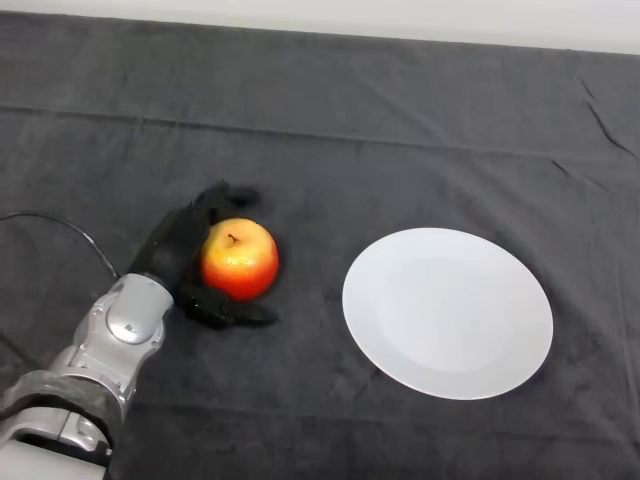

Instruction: Move the apple to the plate

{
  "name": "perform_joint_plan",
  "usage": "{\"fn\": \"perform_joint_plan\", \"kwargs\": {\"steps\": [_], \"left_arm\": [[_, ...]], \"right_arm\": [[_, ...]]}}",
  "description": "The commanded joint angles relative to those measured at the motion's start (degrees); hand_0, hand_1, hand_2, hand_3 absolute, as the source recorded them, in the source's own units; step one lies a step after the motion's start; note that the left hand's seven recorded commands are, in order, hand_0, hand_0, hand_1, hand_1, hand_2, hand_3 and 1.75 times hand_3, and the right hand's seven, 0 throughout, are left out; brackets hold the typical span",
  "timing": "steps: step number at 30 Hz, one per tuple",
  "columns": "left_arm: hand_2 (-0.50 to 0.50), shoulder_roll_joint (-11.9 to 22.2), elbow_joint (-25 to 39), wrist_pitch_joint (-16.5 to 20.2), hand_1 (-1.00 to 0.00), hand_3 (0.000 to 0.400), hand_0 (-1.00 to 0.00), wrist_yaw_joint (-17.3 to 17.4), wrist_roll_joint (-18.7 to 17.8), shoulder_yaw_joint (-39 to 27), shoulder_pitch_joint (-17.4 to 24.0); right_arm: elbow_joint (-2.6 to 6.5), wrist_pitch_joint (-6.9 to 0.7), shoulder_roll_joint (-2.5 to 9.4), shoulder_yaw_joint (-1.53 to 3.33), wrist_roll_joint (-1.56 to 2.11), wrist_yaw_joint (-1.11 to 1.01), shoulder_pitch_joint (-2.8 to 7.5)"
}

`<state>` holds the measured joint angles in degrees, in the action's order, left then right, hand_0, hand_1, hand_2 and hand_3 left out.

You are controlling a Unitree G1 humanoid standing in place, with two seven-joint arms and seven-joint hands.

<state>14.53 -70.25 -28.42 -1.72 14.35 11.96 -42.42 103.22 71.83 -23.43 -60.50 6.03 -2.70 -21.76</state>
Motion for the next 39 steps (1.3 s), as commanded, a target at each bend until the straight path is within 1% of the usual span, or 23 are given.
{"fn": "perform_joint_plan", "kwargs": {"steps": [1, 9, 19, 27, 39], "left_arm": [[0.0, -1.08, -1.89, -0.05, -1.0, 0.4, -1.0, 0.61, 1.85, 1.75, -3.16], [0.0, -0.57, -1.64, -0.89, -1.0, 0.4, -1.0, 0.34, 2.18, 2.63, -3.59], [0.0, -1.12, -0.48, -0.79, -1.0, 0.4, -1.0, -0.35, 2.04, 2.9, -6.93], [0.0, -2.79, 3.74, -1.87, -1.0, 0.4, -1.0, -1.89, 2.14, 4.07, -7.19], [0.0, -4.02, 11.0, -3.81, -1.0, 0.4, -1.0, -2.11, 1.42, 7.31, -5.44]], "right_arm": [[5.05, -2.65, 9.3, -1.09, 1.25, 0.11, 7.89], [5.05, -2.65, 9.3, -1.09, 1.26, 0.1, 7.89], [5.06, -2.64, 9.3, -1.09, 1.27, 0.09, 7.88], [5.06, -2.65, 9.3, -1.08, 1.28, 0.09, 7.88], [5.03, -2.67, 9.31, -1.05, 1.31, 0.09, 7.89]]}}
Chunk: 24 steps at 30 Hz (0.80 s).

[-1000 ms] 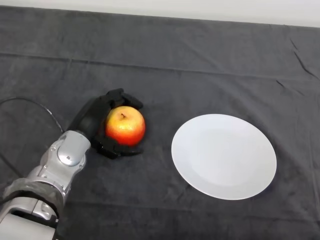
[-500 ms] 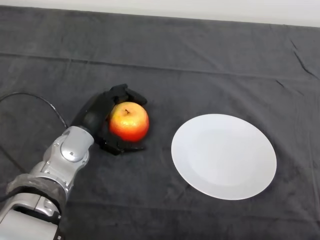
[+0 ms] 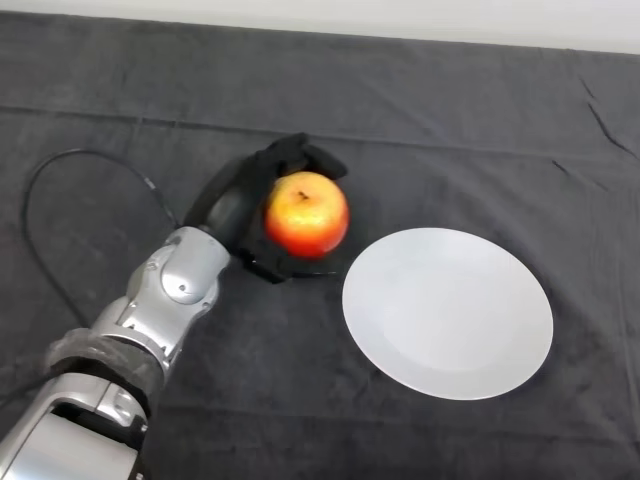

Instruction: Move the apple to the plate

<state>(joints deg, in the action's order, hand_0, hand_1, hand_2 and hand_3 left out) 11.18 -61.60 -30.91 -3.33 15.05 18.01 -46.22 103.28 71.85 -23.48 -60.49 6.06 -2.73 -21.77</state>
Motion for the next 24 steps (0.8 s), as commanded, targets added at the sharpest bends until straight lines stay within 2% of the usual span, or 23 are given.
{"fn": "perform_joint_plan", "kwargs": {"steps": [1, 11, 18, 24], "left_arm": [[0.0, -0.79, 2.79, -1.38, -1.0, 0.4, -1.0, -0.54, 0.64, 1.66, -1.52], [0.0, -3.5, 6.79, 0.48, -1.0, 0.4, -1.0, -2.66, -0.42, 8.51, -0.53], [0.0, -4.58, 9.17, 2.63, -1.0, 0.4, -1.0, -3.91, -3.58, 16.14, -1.13], [0.0, -4.35, 9.58, 2.58, -1.0, 0.4, -1.0, -4.42, -6.36, 21.6, -1.64]], "right_arm": [[4.97, -2.69, 9.36, -1.05, 1.28, 0.12, 7.9], [4.95, -2.71, 9.37, -1.01, 1.32, 0.12, 7.9], [4.95, -2.72, 9.37, -0.98, 1.35, 0.11, 7.89], [4.95, -2.72, 9.37, -0.97, 1.37, 0.11, 7.89]]}}
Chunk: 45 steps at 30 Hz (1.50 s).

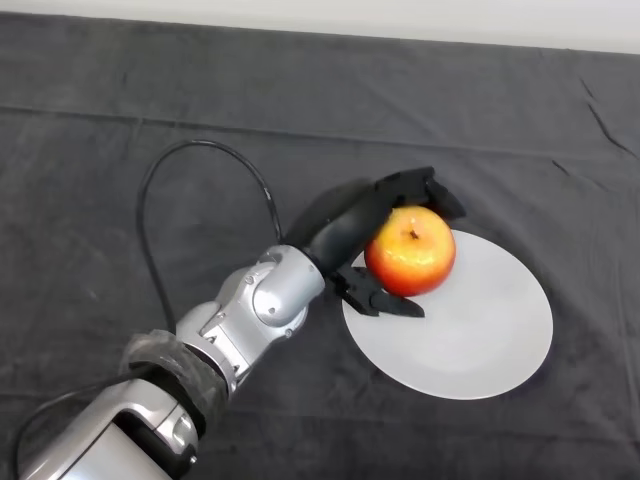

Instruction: Move the apple to the plate

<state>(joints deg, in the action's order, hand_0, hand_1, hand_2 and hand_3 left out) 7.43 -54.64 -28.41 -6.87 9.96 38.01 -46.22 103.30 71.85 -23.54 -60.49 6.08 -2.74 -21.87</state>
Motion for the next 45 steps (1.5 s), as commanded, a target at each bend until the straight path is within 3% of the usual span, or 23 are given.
{"fn": "perform_joint_plan", "kwargs": {"steps": [1, 18, 19, 20, 21, 22, 23, 24, 27, 28, 29, 30, 31, 32, 34, 38, 45], "left_arm": [[0.0, -0.57, 2.51, -0.01, -1.0, 0.4, -1.0, -0.97, -1.67, 2.41, -1.72], [0.0, -0.97, 2.04, 1.36, -1.0, 0.4, -1.0, -4.41, -6.86, 16.51, -2.13], [0.0, -0.95, 1.94, 1.39, -1.0, 0.4, -1.0, -4.51, -7.13, 17.19, -2.19], [0.0, -0.94, 1.83, 1.4, -1.0, 0.4, -1.0, -4.58, -7.34, 17.76, -2.22], [0.0, -0.92, 1.68, 1.4, -1.0, 0.4, -1.0, -4.67, -7.57, 18.42, -2.25], [0.0, -0.9, 1.51, 1.41, -1.0, 0.4, -1.0, -4.71, -7.8, 19.03, -2.3], [0.0, -0.88, 1.35, 1.41, -1.0, 0.4, -1.0, -4.7, -8.01, 19.53, -2.37], [0.0, -0.85, 1.16, 1.42, -1.0, 0.4, -1.0, -4.66, -8.24, 20.06, -2.46], [0.0, -0.83, 0.59, 1.62, -1.0, 0.4, -1.0, -4.29, -8.96, 21.29, -2.94], [-0.03, -0.83, 0.41, 1.72, -0.89, 0.376, -0.94, -4.13, -9.21, 21.63, -3.15], [-0.09, -0.84, 0.26, 1.81, -0.55, 0.292, -0.73, -3.98, -9.42, 21.9, -3.33], [-0.09, -0.84, 0.09, 1.9, -0.55, 0.292, -0.73, -3.83, -9.65, 22.19, -3.52], [-0.24, -0.84, -0.06, 1.96, -0.05, 0.21, -0.53, -3.72, -9.83, 22.43, -3.67], [-0.08, -0.84, -0.25, 2.02, 0.0, 0.066, -0.16, -3.58, -10.06, 22.71, -3.86], [0.0, -0.83, -0.54, 2.08, 0.0, 0.0, 0.0, -3.4, -10.36, 23.09, -4.12], [0.0, -0.78, -1.09, 2.16, 0.0, 0.0, 0.0, -3.12, -10.95, 23.73, -4.64], [0.0, -0.4, -1.88, 1.78, 0.0, 0.0, 0.0, -2.48, -11.83, 23.79, -5.51]], "right_arm": [[4.93, -2.71, 9.43, -0.97, 1.36, 0.12, 7.98], [4.97, -2.68, 9.42, -0.97, 1.37, 0.11, 7.98], [4.95, -2.74, 9.42, -0.89, 1.34, 0.24, 7.89], [4.71, -3.15, 9.51, -0.33, 1.17, 1.2, 7.32], [4.4, -3.67, 9.66, 0.34, 0.95, 2.34, 6.6], [4.09, -4.12, 9.83, 0.77, 0.79, 3.12, 6.1], [3.85, -4.45, 9.95, 0.98, 0.7, 3.53, 5.83], [3.61, -4.79, 10.06, 1.1, 0.63, 3.79, 5.65], [3.11, -5.58, 10.23, 1.13, 0.53, 3.96, 5.53], [2.99, -5.8, 10.26, 1.11, 0.51, 3.96, 5.54], [2.91, -5.97, 10.28, 1.1, 0.5, 3.96, 5.57], [2.83, -6.15, 10.3, 1.09, 0.48, 3.96, 5.6], [2.77, -6.29, 10.32, 1.08, 0.46, 3.96, 5.63], [2.7, -6.47, 10.32, 1.08, 0.43, 3.98, 5.68], [2.63, -6.7, 10.33, 1.1, 0.39, 4.04, 5.71], [2.52, -7.08, 10.33, 1.2, 0.27, 4.29, 5.72], [2.42, -7.3, 10.34, 1.27, 0.11, 4.54, 5.75]]}}
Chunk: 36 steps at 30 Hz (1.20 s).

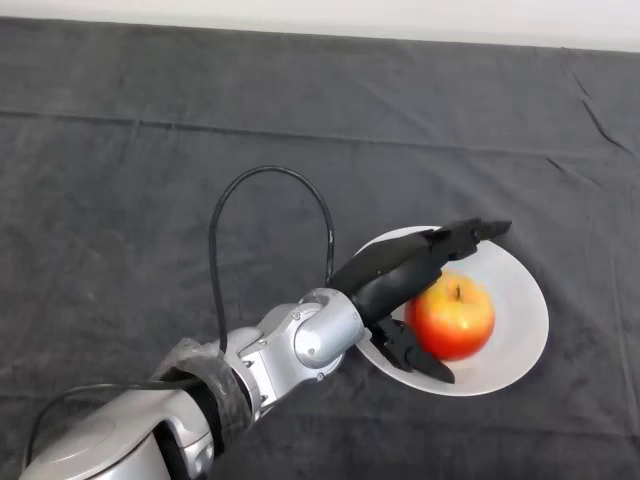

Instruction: Move the apple to the plate

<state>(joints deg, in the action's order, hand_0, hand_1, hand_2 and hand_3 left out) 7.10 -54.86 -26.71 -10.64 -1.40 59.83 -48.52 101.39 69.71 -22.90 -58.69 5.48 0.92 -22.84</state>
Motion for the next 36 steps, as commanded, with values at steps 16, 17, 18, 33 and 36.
{"fn": "perform_joint_plan", "kwargs": {"steps": [16, 17, 18, 33, 36], "left_arm": [[0.0, 4.31, -3.67, -4.53, 0.0, 0.0, 0.0, 2.58, -2.76, -5.48, -5.02], [0.0, 4.58, -3.82, -4.88, 0.0, 0.0, 0.0, 2.3, -2.85, -6.19, -4.99], [0.0, 4.87, -3.95, -5.2, 0.0, 0.0, 0.0, 2.1, -2.98, -6.84, -4.97], [0.0, 14.05, -4.37, -11.58, 0.0, 0.0, 0.0, 1.12, -7.95, -21.32, -4.03], [0.0, 16.15, -4.38, -12.66, 0.0, 0.0, 0.0, 1.14, -9.06, -24.3, -3.44]], "right_arm": [[4.41, -4.87, 9.84, -0.59, 0.37, 1.21, 6.71], [4.45, -4.83, 9.84, -0.61, 0.34, 1.21, 6.72], [4.48, -4.79, 9.85, -0.64, 0.32, 1.2, 6.73], [4.78, -4.44, 9.84, -1.01, 0.0, 1.09, 6.91], [4.88, -4.31, 9.85, -1.11, -0.07, 1.05, 6.96]]}}
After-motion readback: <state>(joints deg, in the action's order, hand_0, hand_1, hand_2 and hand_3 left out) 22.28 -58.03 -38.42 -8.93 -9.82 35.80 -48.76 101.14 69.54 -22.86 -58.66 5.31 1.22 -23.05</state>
